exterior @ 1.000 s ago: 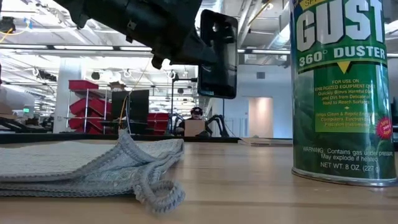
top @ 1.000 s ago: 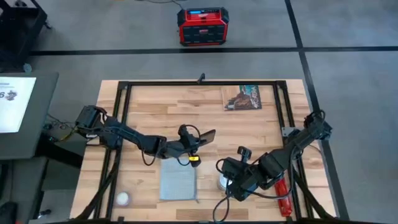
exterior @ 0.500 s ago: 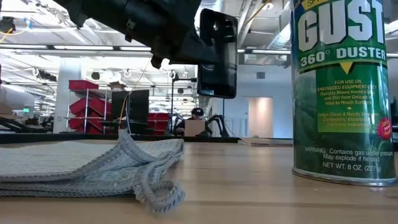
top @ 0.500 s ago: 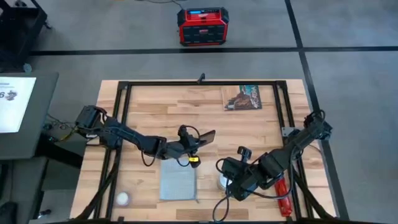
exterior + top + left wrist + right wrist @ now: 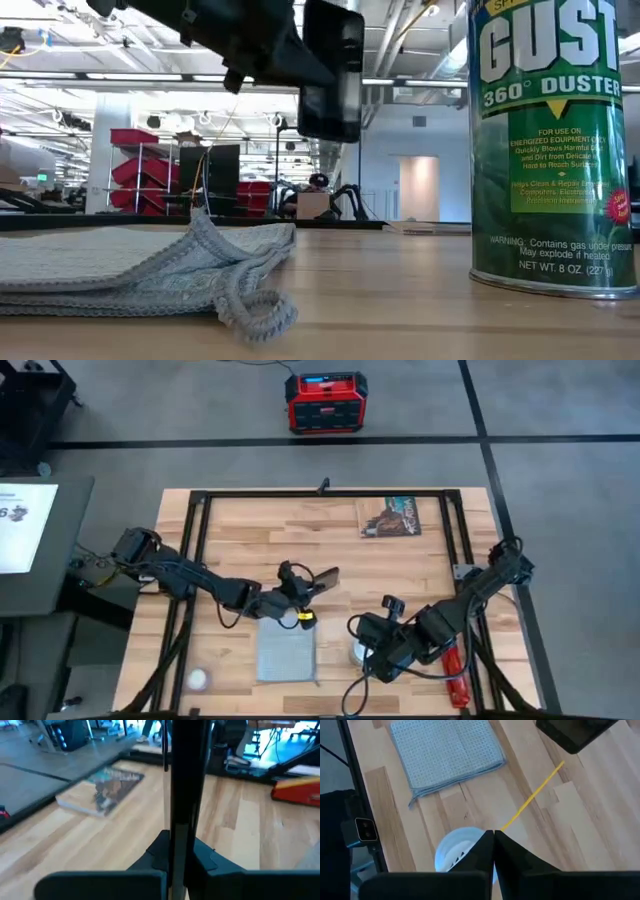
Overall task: Apply microfiber cloth
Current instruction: Spray the front of the black cellphone using the white spray bottle
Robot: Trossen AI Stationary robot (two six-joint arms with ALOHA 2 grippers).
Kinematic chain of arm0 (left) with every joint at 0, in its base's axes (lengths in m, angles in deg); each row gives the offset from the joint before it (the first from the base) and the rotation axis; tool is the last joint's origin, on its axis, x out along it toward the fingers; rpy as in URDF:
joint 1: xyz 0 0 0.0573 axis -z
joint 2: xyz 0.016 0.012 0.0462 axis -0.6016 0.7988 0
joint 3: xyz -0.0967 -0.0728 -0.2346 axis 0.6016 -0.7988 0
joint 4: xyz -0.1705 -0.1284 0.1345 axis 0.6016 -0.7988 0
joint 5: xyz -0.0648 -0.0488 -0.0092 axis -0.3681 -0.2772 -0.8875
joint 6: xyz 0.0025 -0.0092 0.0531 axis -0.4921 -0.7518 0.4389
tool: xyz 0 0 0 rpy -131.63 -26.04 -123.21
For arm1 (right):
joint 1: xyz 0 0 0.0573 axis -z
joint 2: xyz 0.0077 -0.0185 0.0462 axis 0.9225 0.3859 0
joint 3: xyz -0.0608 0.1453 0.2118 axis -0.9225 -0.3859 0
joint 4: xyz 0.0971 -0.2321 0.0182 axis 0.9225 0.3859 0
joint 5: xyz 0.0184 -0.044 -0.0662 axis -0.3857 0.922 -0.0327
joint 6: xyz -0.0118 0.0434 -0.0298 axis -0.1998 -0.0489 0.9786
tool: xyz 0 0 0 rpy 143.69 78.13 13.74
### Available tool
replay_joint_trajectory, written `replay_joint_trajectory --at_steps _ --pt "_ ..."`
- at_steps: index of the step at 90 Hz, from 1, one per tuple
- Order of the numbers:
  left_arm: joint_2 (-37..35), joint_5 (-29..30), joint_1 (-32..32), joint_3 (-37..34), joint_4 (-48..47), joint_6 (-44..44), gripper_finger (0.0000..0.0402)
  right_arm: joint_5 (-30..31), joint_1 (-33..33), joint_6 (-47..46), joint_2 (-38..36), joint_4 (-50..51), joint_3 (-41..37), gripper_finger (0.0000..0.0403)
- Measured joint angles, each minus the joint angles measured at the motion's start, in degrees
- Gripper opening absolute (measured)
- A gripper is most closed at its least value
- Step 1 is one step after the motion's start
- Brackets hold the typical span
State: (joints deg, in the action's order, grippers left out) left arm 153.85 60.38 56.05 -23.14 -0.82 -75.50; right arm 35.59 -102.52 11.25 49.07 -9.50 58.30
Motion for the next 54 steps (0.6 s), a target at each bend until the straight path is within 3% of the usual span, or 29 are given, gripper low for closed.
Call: replay_joint_trajectory --at_steps 54 --pt "0.0 -0.2 0.3 -2.8 4.6 -1.6 0.0004 -1.2 0.1 -0.5 -0.1 -1.1 -1.6 0.0"
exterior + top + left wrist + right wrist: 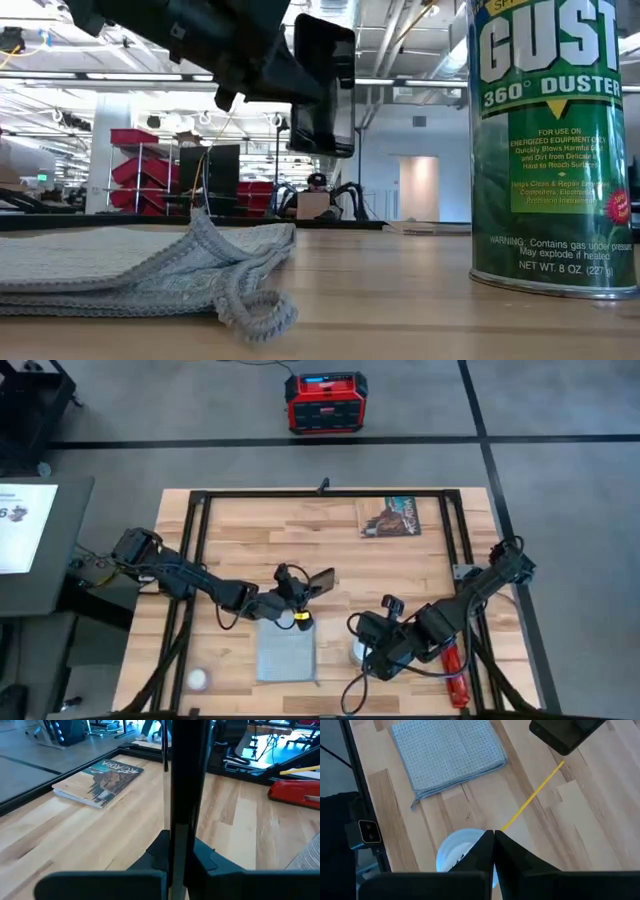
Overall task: Apply microfiber cloth
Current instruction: Spray the front of the black cellphone using the white spray bottle, then wipe the front of the black cellphone with the gray microfiber cloth
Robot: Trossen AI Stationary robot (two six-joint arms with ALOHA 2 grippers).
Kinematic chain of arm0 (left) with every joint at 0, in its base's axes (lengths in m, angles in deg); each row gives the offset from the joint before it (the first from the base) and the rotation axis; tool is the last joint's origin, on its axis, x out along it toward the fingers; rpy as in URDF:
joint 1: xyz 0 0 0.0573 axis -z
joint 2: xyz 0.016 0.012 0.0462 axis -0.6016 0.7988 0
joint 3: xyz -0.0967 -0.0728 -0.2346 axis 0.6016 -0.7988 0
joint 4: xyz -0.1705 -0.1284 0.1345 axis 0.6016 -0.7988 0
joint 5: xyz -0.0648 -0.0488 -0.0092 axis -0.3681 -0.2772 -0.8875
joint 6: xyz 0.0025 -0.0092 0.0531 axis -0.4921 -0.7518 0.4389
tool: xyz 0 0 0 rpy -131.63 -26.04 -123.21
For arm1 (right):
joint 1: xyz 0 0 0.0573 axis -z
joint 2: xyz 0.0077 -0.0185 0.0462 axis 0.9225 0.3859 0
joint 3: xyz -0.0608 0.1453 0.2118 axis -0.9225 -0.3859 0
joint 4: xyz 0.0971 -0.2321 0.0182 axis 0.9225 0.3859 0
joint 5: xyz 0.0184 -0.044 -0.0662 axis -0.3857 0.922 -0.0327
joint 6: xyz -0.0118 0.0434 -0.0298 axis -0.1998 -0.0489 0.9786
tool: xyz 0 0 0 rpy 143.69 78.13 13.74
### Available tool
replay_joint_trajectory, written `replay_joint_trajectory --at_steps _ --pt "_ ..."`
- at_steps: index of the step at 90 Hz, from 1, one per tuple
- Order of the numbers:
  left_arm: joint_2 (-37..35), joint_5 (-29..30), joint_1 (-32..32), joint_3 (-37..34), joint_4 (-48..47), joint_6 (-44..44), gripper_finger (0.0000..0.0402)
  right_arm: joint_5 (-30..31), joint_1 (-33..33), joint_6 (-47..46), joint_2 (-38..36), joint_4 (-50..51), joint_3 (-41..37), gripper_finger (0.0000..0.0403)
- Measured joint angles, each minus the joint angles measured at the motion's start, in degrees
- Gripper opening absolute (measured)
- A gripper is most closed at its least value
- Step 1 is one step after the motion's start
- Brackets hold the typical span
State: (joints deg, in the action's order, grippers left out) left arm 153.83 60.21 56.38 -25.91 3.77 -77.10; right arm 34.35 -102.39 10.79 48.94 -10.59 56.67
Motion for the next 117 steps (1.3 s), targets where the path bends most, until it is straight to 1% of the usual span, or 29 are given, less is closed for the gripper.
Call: replay_joint_trajectory --at_steps 24,42,59,67,76,90,102,108,117 --pt "0.0 0.0 0.0 0.0 0.0 0.6 0.0004 -0.1 0.0 -0.1 0.1 0.1 0.0 0.0" --pt "-0.5 0.0 0.0 0.0 -0.3 3.4 0.0004 -0.1 0.0 -0.1 0.1 0.1 0.0 0.0" --pt "-4.8 0.4 0.7 0.0 -3.6 6.8 0.0004 0.0 0.0 1.7 0.2 -0.1 1.1 0.0" --pt "-7.6 0.5 1.5 0.0 -5.7 8.5 0.0004 1.2 0.0 3.8 0.4 0.0 2.1 0.0005" --pt "-10.9 2.0 2.6 0.0 -8.6 10.3 0.0004 2.8 0.0 5.9 0.5 -0.1 3.4 0.0023" --pt "-16.2 3.2 3.9 0.0 -16.2 10.9 0.0004 5.7 0.2 8.6 0.4 -0.3 5.2 0.0069" --pt "-19.7 7.3 5.2 0.0 -22.5 10.1 0.0004 7.6 1.2 11.5 0.4 -1.4 5.6 0.0103" --pt "-21.9 9.0 5.9 -1.5 -24.0 9.1 0.0004 7.6 2.1 13.4 0.4 -2.9 5.5 0.0117" --pt "-26.3 9.7 6.8 -5.7 -24.2 6.6 0.0004 6.1 4.0 16.8 0.4 -7.7 4.6 0.0131"
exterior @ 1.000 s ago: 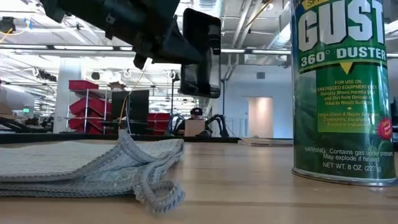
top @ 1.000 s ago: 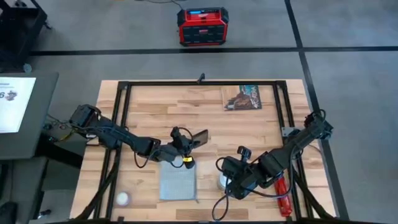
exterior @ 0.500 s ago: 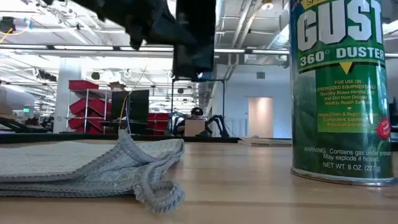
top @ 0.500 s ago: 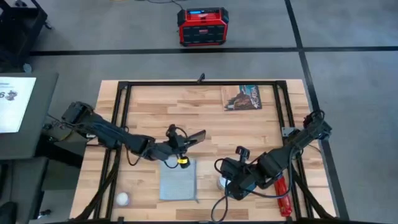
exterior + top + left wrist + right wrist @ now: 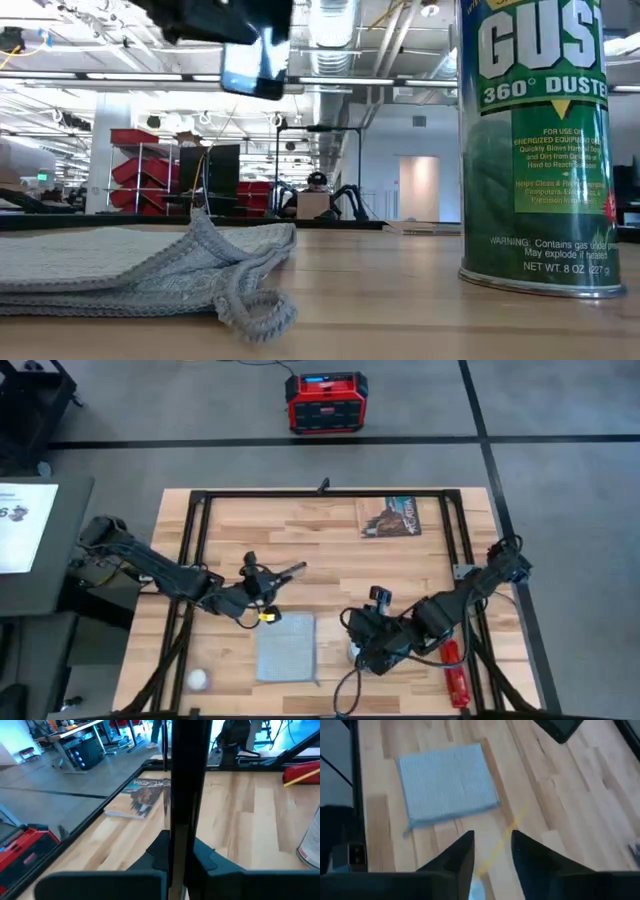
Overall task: Apply microfiber cloth
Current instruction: Wipe the front of the black cellphone with the gray microfiber cloth
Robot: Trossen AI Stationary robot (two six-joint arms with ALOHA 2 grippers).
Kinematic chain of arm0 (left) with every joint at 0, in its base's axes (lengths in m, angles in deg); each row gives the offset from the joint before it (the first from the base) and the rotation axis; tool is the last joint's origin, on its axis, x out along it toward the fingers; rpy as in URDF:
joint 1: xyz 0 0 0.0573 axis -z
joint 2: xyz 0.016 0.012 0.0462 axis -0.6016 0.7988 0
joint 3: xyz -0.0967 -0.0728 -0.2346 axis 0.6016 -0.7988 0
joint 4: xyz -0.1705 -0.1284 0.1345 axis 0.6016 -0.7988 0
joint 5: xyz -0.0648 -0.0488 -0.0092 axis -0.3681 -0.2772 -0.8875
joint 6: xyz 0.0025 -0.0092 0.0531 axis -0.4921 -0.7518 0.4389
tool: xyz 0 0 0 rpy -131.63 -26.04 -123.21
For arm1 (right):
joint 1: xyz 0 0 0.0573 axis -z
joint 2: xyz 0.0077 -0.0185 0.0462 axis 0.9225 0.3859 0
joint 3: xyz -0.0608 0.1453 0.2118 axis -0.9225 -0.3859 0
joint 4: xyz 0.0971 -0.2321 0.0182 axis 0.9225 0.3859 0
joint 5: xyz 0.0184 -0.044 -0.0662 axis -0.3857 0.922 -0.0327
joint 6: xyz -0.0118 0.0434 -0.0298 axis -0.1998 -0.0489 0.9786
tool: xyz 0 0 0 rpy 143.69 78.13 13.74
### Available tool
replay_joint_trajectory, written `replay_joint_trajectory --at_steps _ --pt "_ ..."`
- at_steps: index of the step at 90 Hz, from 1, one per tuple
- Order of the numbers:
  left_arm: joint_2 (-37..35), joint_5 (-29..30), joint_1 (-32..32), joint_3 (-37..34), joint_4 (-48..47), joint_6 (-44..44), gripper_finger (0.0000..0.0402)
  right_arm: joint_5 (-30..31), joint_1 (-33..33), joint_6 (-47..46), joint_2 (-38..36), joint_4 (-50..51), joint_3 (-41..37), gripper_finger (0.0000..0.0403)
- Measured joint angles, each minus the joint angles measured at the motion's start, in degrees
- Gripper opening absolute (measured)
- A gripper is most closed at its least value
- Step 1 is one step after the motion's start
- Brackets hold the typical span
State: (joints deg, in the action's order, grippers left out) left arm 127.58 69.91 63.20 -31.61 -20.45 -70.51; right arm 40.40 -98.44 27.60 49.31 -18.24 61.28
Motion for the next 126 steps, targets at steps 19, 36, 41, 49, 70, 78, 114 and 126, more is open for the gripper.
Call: replay_joint_trajectory --at_steps 19,36,41,49,70,78,114,126 --pt "-9.5 0.1 3.0 -11.7 9.1 -1.4 0.0004 -5.7 4.0 7.2 0.4 -8.8 -1.7 0.0134" --pt "-13.2 0.1 5.4 -16.6 12.1 -1.0 0.0004 -10.8 7.1 11.3 4.3 -14.2 -1.3 0.0129" --pt "-13.6 0.4 5.9 -17.2 12.0 -1.0 0.0004 -12.2 7.5 12.3 5.6 -15.0 -0.5 0.0129" --pt "-13.7 0.5 6.1 -17.3 12.0 -0.3 0.0004 -14.6 8.5 14.3 9.5 -15.7 2.0 0.0129" --pt "-13.7 0.6 6.2 -17.4 11.8 0.9 0.0004 -18.3 9.7 20.6 20.5 -13.6 12.4 0.0128" --pt "-13.7 0.6 6.2 -17.4 11.8 0.8 0.0005 -18.8 9.9 23.0 23.8 -12.4 16.7 0.0128" --pt "-13.7 2.4 6.2 -17.4 11.7 -0.3 0.0004 -29.9 10.1 24.2 33.3 -9.1 22.5 0.0128" --pt "-13.7 2.5 6.2 -17.4 11.7 -0.4 0.0004 -30.2 10.3 23.3 35.7 -8.9 22.5 0.0128"
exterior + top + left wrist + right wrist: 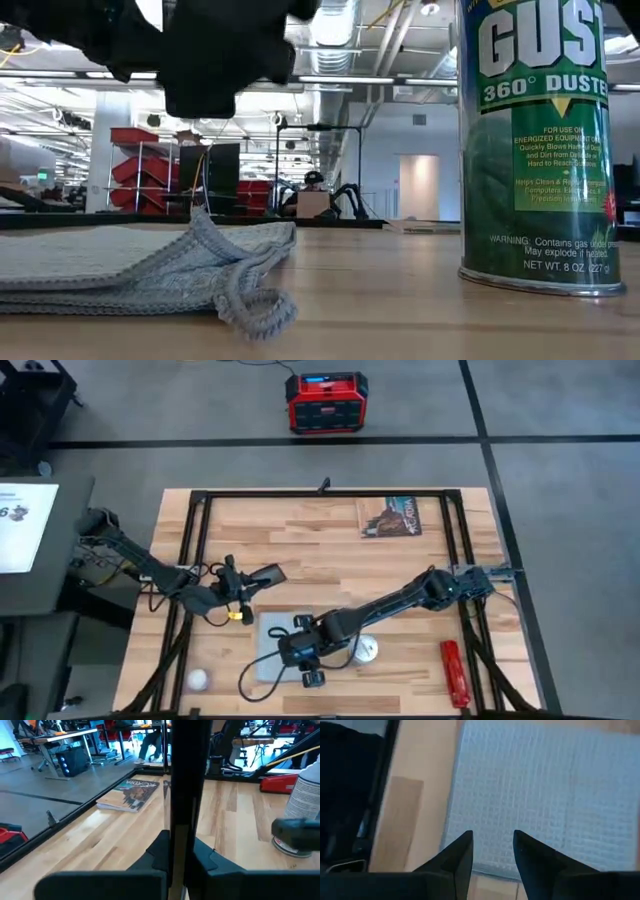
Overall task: Apply microfiber cloth
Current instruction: Wipe the front of the black cellphone with the gray microfiber cloth
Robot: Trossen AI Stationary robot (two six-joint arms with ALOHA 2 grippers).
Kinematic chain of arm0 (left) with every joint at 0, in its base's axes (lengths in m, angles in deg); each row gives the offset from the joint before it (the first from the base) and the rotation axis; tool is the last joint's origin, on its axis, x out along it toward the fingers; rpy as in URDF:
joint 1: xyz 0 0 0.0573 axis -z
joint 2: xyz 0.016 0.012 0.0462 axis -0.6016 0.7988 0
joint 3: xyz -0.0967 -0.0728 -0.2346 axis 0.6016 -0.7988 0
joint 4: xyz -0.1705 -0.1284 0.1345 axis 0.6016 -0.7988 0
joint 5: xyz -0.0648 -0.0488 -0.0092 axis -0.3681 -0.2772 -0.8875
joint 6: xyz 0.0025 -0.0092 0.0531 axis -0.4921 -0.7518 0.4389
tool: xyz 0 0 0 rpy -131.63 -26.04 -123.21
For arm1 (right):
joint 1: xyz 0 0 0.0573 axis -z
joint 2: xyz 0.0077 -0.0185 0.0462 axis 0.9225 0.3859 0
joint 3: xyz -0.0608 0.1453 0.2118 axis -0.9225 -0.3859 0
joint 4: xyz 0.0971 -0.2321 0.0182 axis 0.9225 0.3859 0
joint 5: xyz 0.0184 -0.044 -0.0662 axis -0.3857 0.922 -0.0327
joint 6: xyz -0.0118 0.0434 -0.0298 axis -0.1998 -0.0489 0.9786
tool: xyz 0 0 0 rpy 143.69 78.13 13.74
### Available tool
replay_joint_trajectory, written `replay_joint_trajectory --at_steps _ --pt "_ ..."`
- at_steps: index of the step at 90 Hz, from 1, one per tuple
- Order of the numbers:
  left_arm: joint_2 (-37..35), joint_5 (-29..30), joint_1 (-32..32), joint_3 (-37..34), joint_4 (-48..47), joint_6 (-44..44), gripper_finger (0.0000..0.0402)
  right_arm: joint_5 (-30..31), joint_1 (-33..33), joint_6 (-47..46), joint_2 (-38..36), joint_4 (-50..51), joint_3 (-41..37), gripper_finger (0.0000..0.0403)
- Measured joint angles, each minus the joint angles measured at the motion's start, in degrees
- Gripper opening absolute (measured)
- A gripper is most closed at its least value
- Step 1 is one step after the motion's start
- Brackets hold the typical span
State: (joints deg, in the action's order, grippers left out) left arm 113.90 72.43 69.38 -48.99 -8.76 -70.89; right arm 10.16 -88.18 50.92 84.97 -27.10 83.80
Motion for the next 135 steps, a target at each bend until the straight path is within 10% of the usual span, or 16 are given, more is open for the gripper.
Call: replay_joint_trajectory --at_steps 70,135 --pt "0.0 -0.2 0.0 0.0 -0.5 0.5 0.0004 5.0 1.5 3.4 4.7 -3.6 -0.4 0.0238" --pt "0.0 -0.4 0.0 0.0 -2.9 -1.3 0.0004 1.7 1.9 3.0 10.0 -7.8 0.0 0.0187"
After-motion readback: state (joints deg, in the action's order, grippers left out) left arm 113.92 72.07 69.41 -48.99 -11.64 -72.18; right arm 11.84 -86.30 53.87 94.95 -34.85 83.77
